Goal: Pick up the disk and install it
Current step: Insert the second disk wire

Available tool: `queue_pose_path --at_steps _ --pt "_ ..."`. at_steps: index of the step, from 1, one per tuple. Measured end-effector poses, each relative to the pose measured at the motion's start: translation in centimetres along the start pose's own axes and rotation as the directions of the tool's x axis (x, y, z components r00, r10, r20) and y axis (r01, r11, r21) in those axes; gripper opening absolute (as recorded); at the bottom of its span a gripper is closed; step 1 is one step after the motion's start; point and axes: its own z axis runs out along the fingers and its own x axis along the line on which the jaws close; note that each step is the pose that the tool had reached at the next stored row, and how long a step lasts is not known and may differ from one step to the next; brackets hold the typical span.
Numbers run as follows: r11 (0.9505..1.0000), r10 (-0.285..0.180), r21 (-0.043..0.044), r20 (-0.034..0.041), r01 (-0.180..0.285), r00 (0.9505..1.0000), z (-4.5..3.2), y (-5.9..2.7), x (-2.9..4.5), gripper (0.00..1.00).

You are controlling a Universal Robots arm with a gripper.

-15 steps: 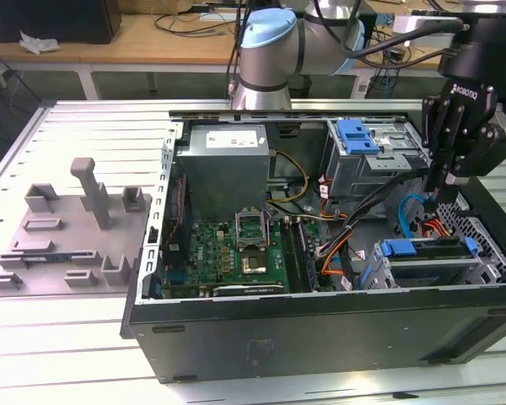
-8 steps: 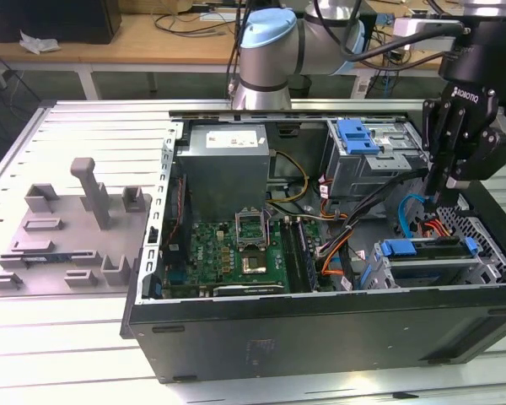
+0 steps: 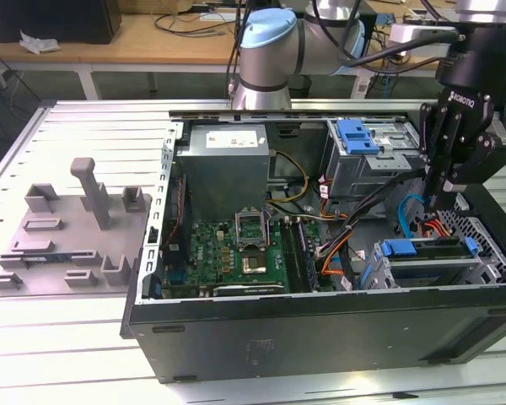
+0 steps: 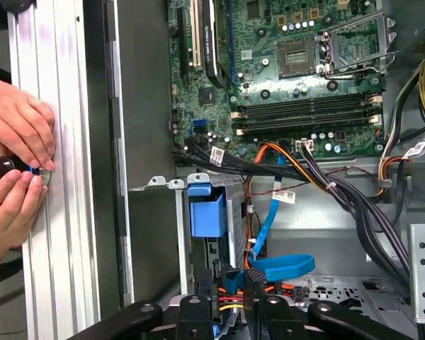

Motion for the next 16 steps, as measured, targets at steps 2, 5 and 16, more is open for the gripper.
queue_pose_path --at_steps 2,5,16 --pt "1.0 0.0 0.0003 0.0 0.0 1.0 0.1 0.04 -0.03 0.32" --pt "1.0 0.0 0.0015 0.0 0.0 1.0 0.22 0.11 -0.06 0.32" --pt "1.0 0.001 0.0049 0.0002 -0.001 1.0 0.52 0.26 -0.13 0.16"
